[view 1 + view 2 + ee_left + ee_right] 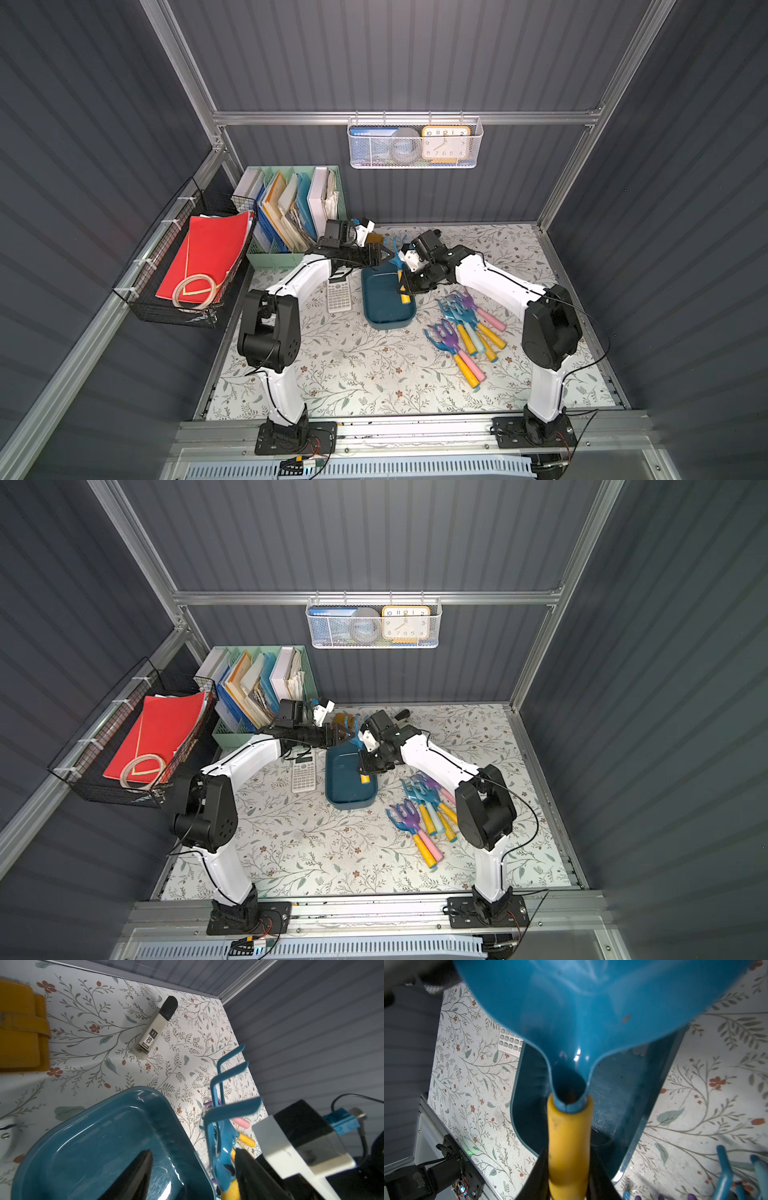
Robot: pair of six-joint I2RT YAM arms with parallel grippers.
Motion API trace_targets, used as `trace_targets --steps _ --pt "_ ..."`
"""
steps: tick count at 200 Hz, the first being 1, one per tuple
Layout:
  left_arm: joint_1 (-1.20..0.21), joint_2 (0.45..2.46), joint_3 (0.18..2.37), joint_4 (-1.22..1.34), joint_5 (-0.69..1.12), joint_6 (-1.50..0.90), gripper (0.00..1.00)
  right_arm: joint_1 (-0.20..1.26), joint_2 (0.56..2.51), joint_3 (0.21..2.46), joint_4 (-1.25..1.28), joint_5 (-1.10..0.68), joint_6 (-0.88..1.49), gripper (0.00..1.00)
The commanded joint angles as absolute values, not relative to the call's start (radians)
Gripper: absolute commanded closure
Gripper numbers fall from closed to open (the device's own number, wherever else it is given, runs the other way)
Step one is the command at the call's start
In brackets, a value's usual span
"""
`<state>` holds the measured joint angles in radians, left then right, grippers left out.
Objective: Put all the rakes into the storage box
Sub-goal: Place the rake in the storage box.
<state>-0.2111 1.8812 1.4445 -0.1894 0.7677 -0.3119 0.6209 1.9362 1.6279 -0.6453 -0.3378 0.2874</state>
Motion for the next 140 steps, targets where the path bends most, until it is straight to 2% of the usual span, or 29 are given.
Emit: trace_targets --steps 1,16,26,41,50,64,87,101,110,128,134,140 --pt "-0.212 1.906 1.434 -0.152 0.796 -0.331 0.32 0.634 1.961 1.654 -0.640 -0.362 0.285 0.94" --pt "-0.212 1.910 1.428 -0.144 0.797 -0.339 0.34 0.643 1.976 1.668 -0.643 -0.368 0.279 0.94" --pt "-0.212 1.914 1.428 -0.144 0.801 -0.340 0.43 0.647 1.985 1.679 -0.653 -0.361 0.275 0.94" --pt "-0.211 1.919 1.428 -0.149 0.803 -0.338 0.61 0.648 1.994 1.683 -0.662 -0.358 0.277 0.94" --pt "-0.210 1.925 1.430 -0.161 0.801 -0.332 0.78 0.647 1.998 1.683 -0.672 -0.350 0.278 0.94" --pt "-0.210 1.938 1.437 -0.193 0.793 -0.316 0.92 0.648 2.000 1.677 -0.682 -0.339 0.279 0.94" --pt "-0.211 1.960 1.448 -0.260 0.781 -0.279 0.99 0.648 1.993 1.658 -0.689 -0.325 0.288 0.94" --pt "-0.210 1.966 1.451 -0.304 0.764 -0.251 1.00 0.648 1.989 1.645 -0.689 -0.320 0.292 0.92" --pt "-0.211 1.966 1.446 -0.318 0.754 -0.240 1.00 0.646 1.985 1.641 -0.689 -0.303 0.299 0.82" --pt "-0.212 1.958 1.425 -0.336 0.733 -0.224 1.00 0.647 1.977 1.640 -0.701 -0.200 0.324 0.37" --pt "-0.212 1.955 1.424 -0.337 0.726 -0.222 1.00 0.646 1.972 1.638 -0.705 -0.159 0.333 0.31" --pt "-0.212 1.952 1.424 -0.339 0.722 -0.217 1.00 0.643 1.968 1.638 -0.704 -0.124 0.341 0.29"
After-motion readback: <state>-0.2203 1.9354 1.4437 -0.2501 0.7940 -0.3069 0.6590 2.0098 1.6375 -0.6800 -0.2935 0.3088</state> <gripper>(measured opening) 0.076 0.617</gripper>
